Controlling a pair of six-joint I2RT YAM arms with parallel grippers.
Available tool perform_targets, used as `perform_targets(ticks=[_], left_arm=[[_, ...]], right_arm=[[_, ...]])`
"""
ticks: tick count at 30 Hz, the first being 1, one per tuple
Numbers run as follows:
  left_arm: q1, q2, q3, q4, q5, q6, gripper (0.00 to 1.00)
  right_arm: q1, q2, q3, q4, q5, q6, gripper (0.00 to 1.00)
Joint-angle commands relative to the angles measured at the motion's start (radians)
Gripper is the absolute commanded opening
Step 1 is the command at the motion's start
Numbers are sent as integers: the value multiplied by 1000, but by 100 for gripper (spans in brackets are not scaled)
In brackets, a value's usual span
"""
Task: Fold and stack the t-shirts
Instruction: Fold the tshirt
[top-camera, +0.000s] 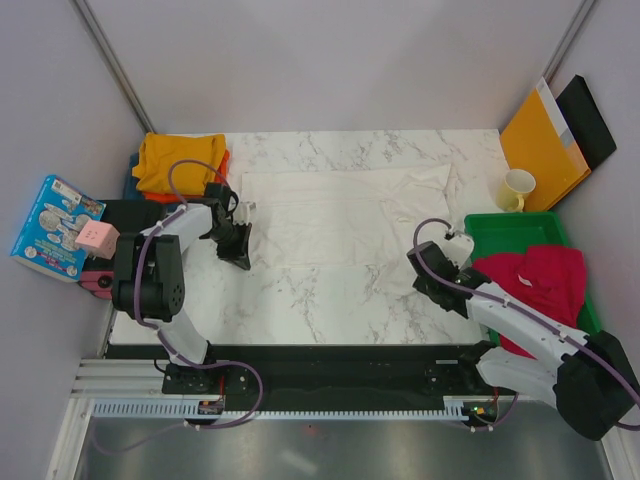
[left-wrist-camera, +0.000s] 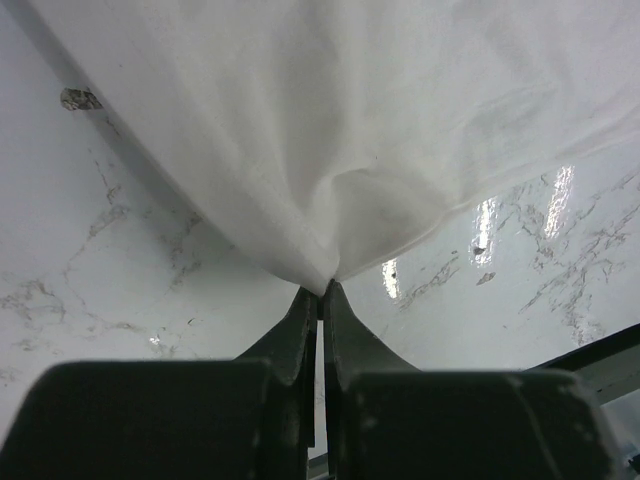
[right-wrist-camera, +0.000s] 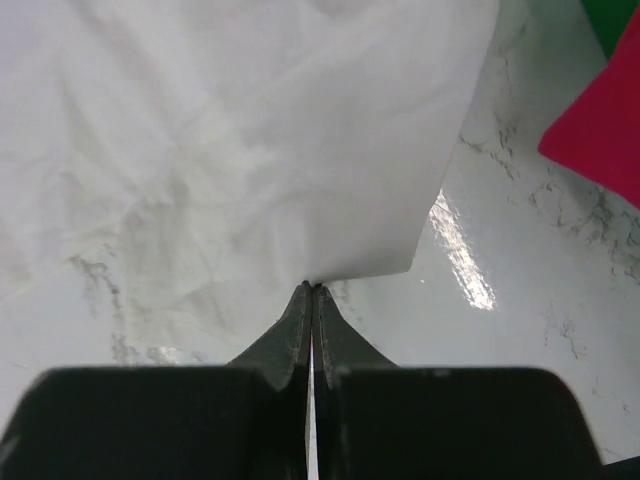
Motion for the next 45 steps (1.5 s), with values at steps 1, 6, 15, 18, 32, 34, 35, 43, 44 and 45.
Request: perform_targets(ticks=[1, 6, 15, 18, 32, 34, 35, 43, 44, 45], left_arm=[[-3, 13, 36, 3, 43, 19, 2], [-3, 9, 45, 2, 44, 18, 2], [-3, 16, 41, 3, 38, 16, 2], [-3, 19, 44, 3, 40, 13, 2], [-3, 44, 64, 3, 41, 12, 2], [-3, 47, 64, 3, 43, 15, 2], [-3, 48, 64, 2, 43, 13, 2], [-3, 61, 75, 3, 47, 12, 2], [-3, 61, 73, 2, 47, 12, 2], [-3, 61, 73, 3, 46, 12, 2]], right_arm=[[6, -4, 134, -55, 49, -44, 0], [5, 119, 208, -10, 66, -89, 0], [-12, 366, 312, 121, 81, -170, 0], [-17, 430, 367, 155, 78, -199, 0], [-49, 567, 472, 242, 75, -287, 45], [-49, 538, 472, 244, 90, -290, 50], [-49, 512, 470, 238, 95, -291, 51], [-60, 447, 386, 201, 106, -267, 45], [-64, 440, 372, 202, 104, -261, 44], [-66, 437, 357, 201, 100, -247, 43]])
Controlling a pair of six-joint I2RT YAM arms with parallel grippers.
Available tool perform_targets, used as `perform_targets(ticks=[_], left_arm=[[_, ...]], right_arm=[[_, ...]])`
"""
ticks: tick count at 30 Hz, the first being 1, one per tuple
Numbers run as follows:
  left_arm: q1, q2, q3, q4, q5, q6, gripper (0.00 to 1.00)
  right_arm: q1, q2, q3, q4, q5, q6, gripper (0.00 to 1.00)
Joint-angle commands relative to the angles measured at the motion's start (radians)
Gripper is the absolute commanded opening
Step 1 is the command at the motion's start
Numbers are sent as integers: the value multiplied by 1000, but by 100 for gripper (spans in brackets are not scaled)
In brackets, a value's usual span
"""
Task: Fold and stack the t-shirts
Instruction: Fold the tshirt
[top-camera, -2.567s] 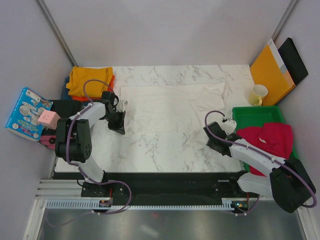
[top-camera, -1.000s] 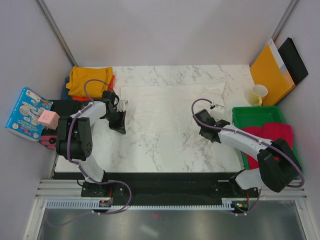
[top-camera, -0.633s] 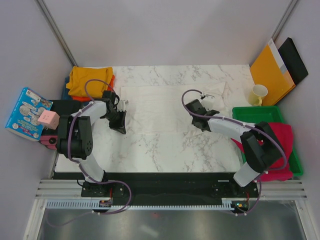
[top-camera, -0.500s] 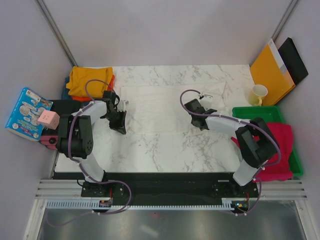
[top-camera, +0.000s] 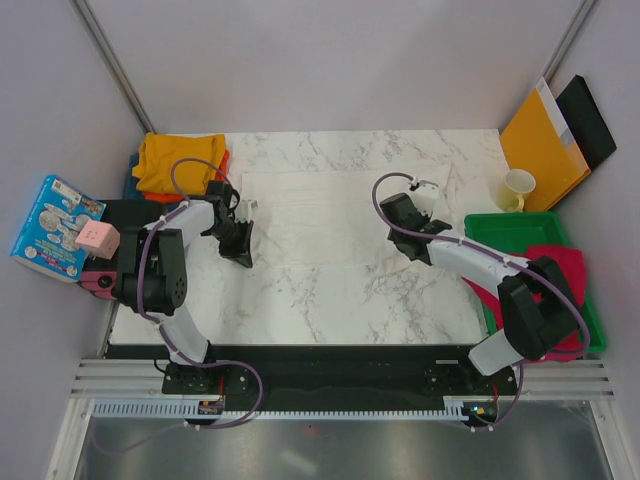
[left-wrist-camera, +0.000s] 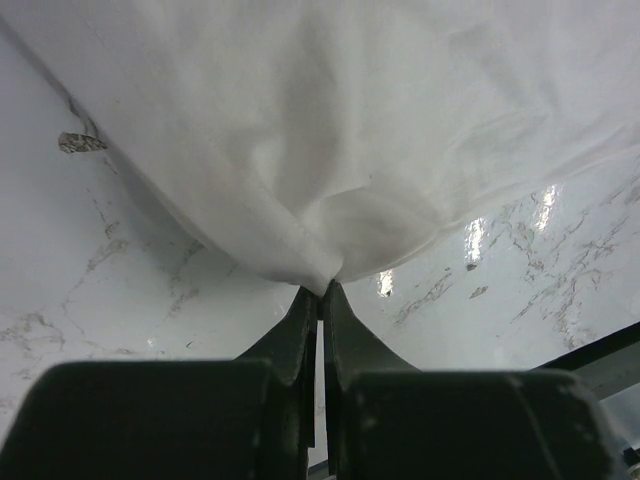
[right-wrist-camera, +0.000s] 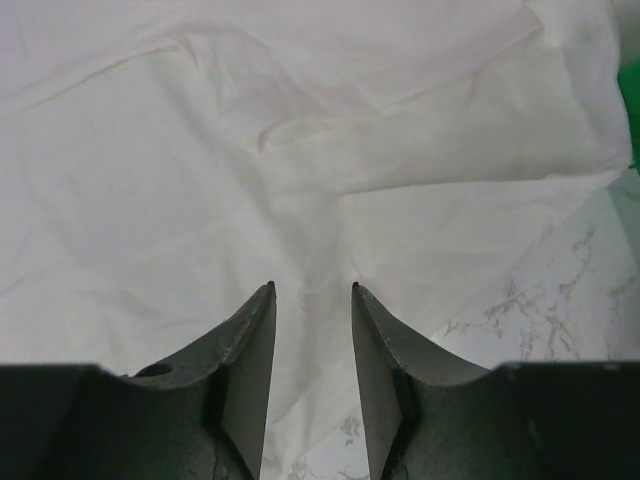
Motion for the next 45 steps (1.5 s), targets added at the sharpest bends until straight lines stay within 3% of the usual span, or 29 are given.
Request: perform_targets(ticks=[1, 20, 38, 43, 45], left_arm=[[-3, 5, 34, 3, 23, 13, 2], [-3, 6, 30, -1, 21, 7, 2], [-3, 15, 38, -1, 23, 9, 2], [-3, 18, 34, -3, 20, 13, 2], [-3, 18, 34, -3, 20, 12, 2]], right_arm=[[-19, -32, -90, -13, 19, 35, 41], [-33, -65, -170, 44, 8, 66, 40], [-46, 60, -130, 108, -29, 69, 39], [-49, 91, -128, 117, -37, 67, 35], [-49, 90, -134, 124, -33, 69, 24]])
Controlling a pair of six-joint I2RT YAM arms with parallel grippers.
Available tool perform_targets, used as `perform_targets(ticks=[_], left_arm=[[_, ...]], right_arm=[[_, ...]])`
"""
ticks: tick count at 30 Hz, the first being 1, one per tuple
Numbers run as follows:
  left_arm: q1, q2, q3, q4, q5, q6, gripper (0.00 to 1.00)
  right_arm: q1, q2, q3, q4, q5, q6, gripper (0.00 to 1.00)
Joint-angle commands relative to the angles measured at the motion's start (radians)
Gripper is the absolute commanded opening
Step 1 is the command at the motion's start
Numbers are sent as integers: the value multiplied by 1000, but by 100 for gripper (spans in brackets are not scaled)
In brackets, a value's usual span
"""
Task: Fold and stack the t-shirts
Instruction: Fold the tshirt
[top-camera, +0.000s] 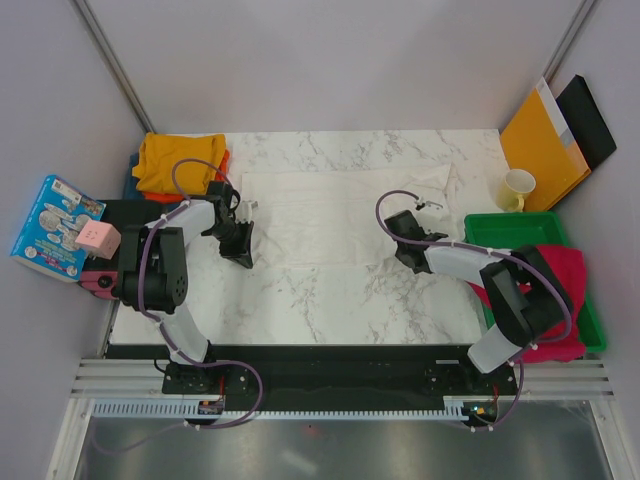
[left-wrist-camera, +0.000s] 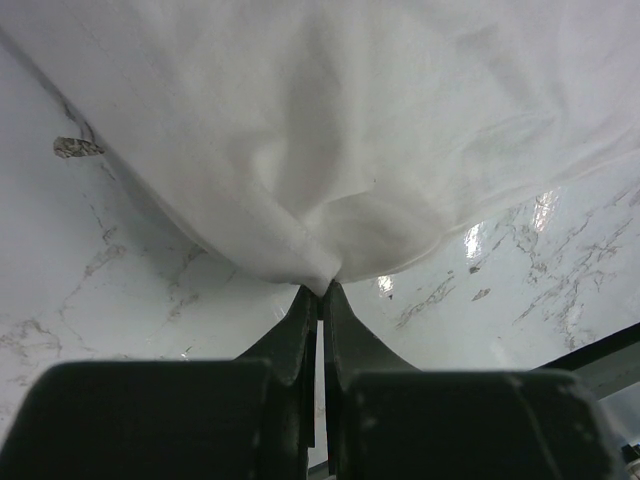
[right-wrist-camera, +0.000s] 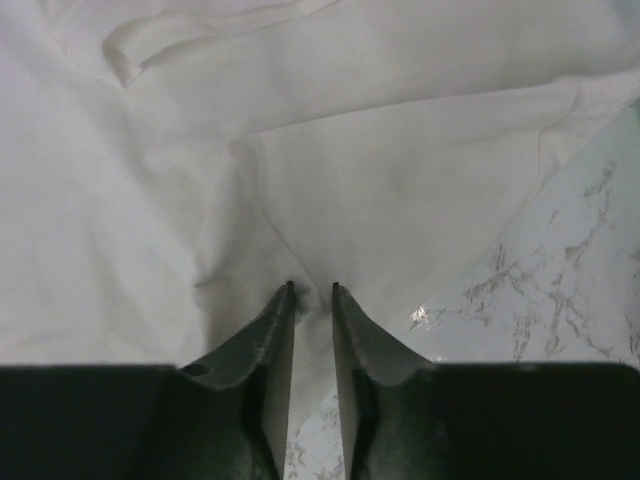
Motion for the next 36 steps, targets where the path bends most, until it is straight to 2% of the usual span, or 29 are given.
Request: perform_targets(ticks=[1, 2, 7, 8, 14, 22, 29, 36], left_arm=[[-3, 6, 31, -2, 20, 14, 2], [-3, 7, 31, -2, 22, 14, 2], [-3, 9, 34, -2, 26, 12, 2], [-3, 9, 34, -2, 26, 11, 2], [-3, -8, 28, -2, 28, 12, 2], [-3, -66, 13, -4, 34, 6, 2], [-3, -95, -18, -2, 39, 0, 2], [-3, -95, -29, 5, 36, 0, 2]], right_arm=[[-4, 11, 21, 36, -6, 13, 20], [-4, 8, 19, 37, -6, 13, 14], [-4, -20, 11, 32, 7, 7, 5], [-4, -26, 11, 31, 8, 7, 0], [9, -110, 20, -24, 45, -10, 0], [48, -355, 30, -220, 85, -11, 0], [60, -547, -113, -334, 89, 72, 0], [60, -612, -179, -388, 88, 101, 0]])
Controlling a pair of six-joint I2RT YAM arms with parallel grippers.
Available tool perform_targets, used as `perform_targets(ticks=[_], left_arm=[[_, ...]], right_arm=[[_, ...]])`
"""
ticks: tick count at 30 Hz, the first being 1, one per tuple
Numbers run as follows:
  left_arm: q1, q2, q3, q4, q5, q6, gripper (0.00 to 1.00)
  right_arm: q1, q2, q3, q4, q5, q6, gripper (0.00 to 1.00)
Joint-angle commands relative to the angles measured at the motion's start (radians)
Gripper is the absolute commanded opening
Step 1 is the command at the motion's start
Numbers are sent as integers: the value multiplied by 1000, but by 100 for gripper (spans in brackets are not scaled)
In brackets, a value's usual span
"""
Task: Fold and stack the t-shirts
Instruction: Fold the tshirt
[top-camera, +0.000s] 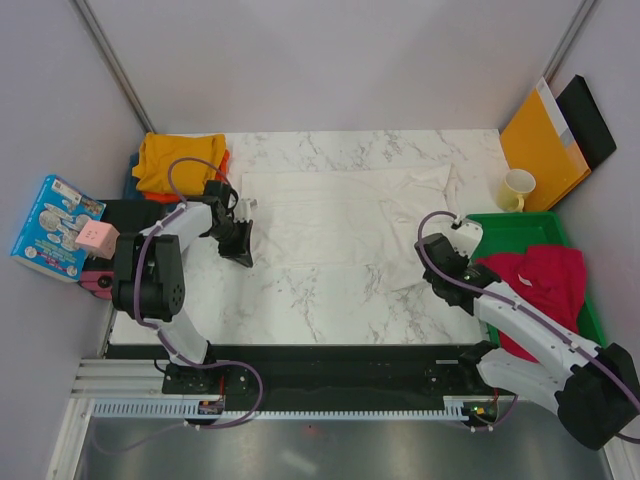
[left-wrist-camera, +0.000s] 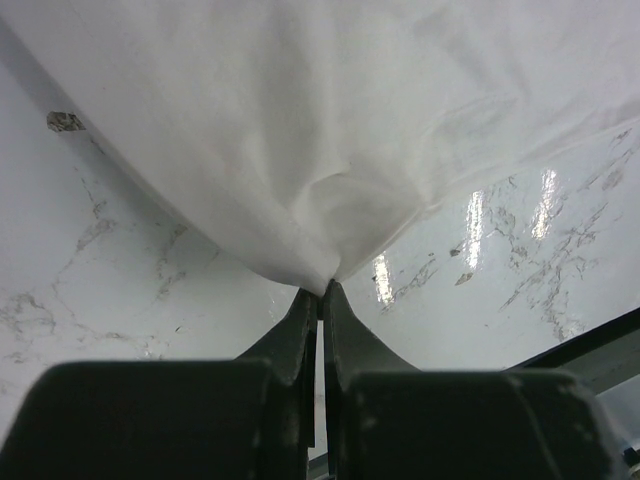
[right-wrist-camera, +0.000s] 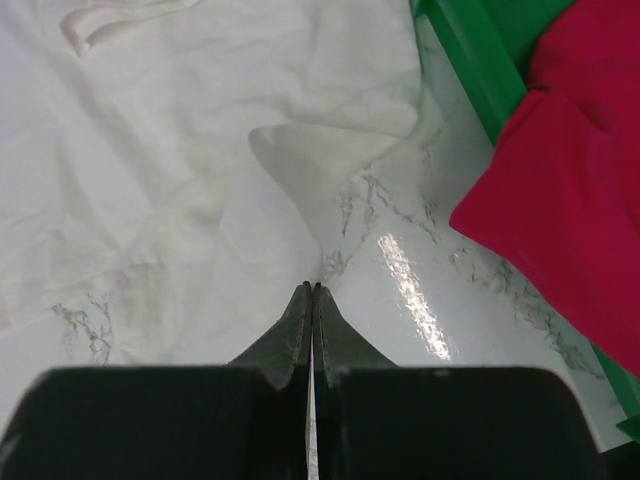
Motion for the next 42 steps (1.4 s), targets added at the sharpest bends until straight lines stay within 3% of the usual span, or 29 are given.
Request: perform_targets(ticks=[1, 12, 28, 37, 42], left_arm=[[-3, -32, -7, 5, 17, 0, 2], [-3, -63, -30, 10, 10, 2, 2], [7, -152, -58, 4, -9, 13, 2], [66, -157, -33, -13, 0, 14, 2], [80, -154, 42, -16, 13, -6, 2]], right_arm=[[5, -23, -19, -50, 25, 44, 0], [15, -166, -44, -156, 10, 119, 0], [51, -272, 59, -326, 17, 194, 0], [64, -269, 82, -343, 48, 216, 0], [64, -186, 148, -307, 100, 167, 0]])
